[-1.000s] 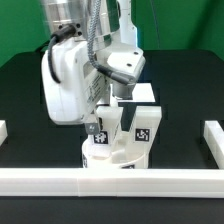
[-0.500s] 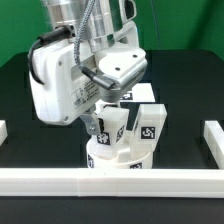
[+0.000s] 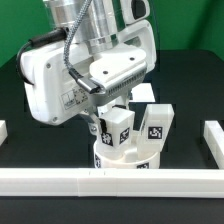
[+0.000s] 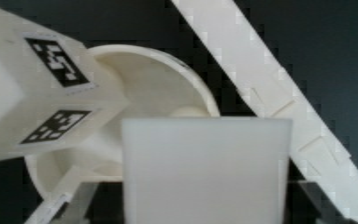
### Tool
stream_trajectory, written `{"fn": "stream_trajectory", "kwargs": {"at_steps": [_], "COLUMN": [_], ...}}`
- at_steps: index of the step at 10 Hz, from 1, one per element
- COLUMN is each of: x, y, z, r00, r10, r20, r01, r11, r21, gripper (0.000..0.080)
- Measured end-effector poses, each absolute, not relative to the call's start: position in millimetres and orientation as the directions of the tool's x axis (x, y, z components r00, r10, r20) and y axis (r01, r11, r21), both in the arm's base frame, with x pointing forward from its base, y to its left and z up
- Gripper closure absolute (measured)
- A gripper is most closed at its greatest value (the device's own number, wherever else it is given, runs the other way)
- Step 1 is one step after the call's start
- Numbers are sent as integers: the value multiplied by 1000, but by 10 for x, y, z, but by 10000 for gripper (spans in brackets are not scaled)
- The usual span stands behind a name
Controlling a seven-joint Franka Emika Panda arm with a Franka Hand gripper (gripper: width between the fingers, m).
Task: Assemble stool
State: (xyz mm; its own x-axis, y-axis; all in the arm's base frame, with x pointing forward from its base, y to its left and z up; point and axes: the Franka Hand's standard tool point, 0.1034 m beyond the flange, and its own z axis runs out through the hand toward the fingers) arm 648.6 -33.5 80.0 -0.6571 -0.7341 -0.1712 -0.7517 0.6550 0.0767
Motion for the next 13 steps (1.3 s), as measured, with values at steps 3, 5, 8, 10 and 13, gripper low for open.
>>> {"fn": "stream_trajectory", "kwargs": {"at_steps": [3, 5, 8, 10, 13], "x": [6484, 6501, 6556, 6569, 6519], "y": [-362, -379, -372, -366, -341], "z": [819, 866, 996, 1030, 1029], "r00": [-624, -607, -581, -580, -387], "r10": [-762, -774, -790, -788, -902], "r20": [-174, -181, -197, -208, -191], "r01": [-779, -792, -810, -809, -921], "r11": [623, 608, 586, 587, 387], "r21": [71, 61, 37, 32, 40], "gripper": [191, 158, 150, 150, 150]}}
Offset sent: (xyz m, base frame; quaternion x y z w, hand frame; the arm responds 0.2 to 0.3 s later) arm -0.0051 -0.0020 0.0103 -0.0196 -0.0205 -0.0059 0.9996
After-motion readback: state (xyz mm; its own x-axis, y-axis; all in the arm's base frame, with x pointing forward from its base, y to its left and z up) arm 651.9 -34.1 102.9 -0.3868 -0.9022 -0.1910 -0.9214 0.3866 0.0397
